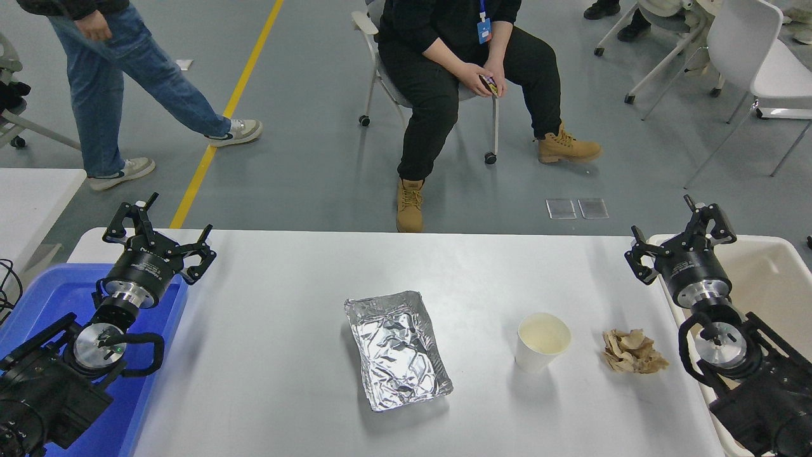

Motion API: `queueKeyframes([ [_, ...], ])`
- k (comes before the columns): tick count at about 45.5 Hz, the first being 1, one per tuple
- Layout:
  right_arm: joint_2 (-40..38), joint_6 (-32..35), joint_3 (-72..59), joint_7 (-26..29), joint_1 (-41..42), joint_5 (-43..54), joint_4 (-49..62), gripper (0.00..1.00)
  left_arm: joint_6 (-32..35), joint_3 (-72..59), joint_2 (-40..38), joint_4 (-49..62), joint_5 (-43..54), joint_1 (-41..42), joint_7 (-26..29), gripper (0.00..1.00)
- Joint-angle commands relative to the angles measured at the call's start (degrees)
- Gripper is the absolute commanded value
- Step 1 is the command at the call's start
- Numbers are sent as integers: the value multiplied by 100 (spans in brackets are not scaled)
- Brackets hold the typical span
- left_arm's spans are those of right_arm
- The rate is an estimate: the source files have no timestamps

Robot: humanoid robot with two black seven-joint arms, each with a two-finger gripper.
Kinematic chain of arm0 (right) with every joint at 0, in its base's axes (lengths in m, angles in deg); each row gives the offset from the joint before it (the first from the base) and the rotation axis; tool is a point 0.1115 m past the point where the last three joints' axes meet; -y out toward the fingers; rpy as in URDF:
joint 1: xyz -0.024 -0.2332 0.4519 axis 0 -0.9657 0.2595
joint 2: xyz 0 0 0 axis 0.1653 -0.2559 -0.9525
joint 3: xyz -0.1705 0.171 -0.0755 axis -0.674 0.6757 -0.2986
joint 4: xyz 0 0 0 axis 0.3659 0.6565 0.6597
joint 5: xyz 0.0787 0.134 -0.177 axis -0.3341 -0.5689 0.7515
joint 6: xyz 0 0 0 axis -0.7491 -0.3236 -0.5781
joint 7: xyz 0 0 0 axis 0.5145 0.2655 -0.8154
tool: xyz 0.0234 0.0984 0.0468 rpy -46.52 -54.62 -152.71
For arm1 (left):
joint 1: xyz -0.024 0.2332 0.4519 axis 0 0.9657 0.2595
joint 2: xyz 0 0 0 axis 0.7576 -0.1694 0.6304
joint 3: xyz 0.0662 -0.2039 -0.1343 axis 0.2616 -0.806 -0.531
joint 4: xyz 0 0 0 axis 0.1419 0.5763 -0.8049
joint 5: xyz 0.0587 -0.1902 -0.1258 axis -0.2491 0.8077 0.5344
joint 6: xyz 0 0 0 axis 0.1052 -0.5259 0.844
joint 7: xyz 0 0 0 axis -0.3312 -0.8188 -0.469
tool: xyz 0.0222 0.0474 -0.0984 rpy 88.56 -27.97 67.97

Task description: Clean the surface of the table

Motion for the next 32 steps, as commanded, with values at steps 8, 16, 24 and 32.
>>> queueKeyframes([
  [8,-2,18,-18,0,-63,0,-6,98,-2,0,0,6,0,-2,-7,100],
  [16,15,9,-9,0,-45,0,-6,98,-2,0,0,-3,0,-2,2,100],
  [24,-29,18,-26,0,-10,0,-14,98,-2,0,0,6,0,-2,2,100],
  [32,-406,18,-307,9,34,0,-23,98,-2,0,0,-3,0,-2,2,100],
])
